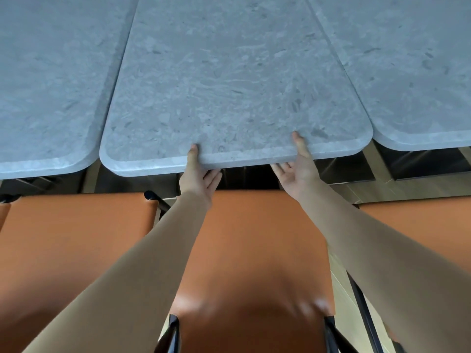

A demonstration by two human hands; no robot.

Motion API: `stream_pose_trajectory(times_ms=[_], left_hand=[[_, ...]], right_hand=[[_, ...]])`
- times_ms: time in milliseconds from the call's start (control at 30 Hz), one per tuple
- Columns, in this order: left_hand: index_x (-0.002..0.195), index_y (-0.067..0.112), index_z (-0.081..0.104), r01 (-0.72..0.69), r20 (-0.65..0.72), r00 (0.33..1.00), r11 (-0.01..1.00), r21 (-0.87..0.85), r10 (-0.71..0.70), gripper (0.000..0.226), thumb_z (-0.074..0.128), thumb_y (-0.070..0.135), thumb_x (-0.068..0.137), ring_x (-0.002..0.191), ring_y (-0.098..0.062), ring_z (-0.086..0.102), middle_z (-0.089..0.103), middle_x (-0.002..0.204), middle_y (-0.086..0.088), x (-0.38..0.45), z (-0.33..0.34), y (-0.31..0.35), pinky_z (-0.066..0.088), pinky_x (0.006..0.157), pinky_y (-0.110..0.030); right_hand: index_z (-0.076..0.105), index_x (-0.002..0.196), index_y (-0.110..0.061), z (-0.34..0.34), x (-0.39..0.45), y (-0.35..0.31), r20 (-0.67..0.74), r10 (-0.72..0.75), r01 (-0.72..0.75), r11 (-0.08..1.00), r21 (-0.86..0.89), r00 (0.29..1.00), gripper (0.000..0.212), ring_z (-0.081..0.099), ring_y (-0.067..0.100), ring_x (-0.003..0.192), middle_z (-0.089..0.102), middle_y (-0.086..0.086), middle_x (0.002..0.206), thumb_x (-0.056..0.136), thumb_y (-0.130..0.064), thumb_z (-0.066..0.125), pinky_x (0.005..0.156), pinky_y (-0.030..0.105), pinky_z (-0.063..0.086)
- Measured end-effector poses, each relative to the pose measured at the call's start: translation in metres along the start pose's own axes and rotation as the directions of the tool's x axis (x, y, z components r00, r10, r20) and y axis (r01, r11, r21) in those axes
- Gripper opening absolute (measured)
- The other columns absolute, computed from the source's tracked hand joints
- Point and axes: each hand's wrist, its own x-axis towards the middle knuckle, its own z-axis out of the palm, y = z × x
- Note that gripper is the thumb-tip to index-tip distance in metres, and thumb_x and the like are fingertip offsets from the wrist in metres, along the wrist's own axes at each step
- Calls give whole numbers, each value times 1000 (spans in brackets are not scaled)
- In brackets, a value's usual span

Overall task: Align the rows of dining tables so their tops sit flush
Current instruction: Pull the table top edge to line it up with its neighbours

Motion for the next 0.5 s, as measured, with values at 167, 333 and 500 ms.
stream_pose_trajectory(times_ms=[167,333,500], left_hand=[[99,15,76,-57,107,994,667,743,-34,75,26,71,98,86,-19,76,80,88,-2,-10,-18,4,56,84,-35],[83,21,70,-558,479,804,171,812,352,28,49,36,95,66,-15,68,71,66,8,-16,-15,12,56,69,-35],[99,19,61,-679,723,456,-321,660,520,18,56,31,87,89,-20,52,58,97,4,6,-13,29,51,71,-40]], right_hand=[[67,107,-8,-3,-9,9,-48,59,-74,887,-457,997,73,78,21,83,79,9,96,90,-76,46,73,34,61],[68,91,-3,21,-34,19,82,8,61,598,-799,997,54,74,18,59,76,6,68,105,-46,40,58,27,54],[62,91,-11,43,-29,11,607,-377,666,34,-745,699,13,67,9,73,72,-3,82,96,-21,55,63,20,48]])
